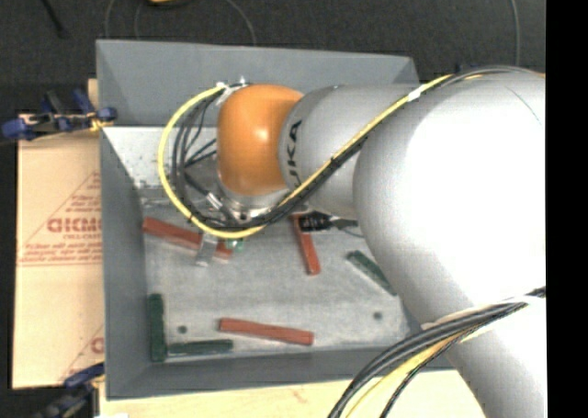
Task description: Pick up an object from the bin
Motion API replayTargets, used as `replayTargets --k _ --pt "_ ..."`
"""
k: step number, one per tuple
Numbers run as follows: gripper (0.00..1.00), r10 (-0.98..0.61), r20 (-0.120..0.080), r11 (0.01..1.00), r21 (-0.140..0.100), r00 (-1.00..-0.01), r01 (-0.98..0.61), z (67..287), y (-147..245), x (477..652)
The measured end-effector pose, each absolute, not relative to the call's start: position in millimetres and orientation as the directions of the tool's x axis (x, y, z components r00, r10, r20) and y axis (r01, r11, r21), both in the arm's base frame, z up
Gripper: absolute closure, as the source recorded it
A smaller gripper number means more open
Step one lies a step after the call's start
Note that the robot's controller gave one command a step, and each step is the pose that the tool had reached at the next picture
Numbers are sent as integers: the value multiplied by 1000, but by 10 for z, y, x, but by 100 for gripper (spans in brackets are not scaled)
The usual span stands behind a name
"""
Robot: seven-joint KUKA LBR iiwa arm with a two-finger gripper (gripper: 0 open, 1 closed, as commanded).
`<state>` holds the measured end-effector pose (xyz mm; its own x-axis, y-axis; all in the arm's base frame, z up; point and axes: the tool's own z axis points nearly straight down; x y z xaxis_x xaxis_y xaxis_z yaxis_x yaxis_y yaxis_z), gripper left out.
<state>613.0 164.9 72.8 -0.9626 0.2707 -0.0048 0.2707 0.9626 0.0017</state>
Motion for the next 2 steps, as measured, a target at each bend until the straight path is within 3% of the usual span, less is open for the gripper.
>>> replayTargets --k 2 --pt "100 271 -2 963 2 -963 271 841 1647 6124"
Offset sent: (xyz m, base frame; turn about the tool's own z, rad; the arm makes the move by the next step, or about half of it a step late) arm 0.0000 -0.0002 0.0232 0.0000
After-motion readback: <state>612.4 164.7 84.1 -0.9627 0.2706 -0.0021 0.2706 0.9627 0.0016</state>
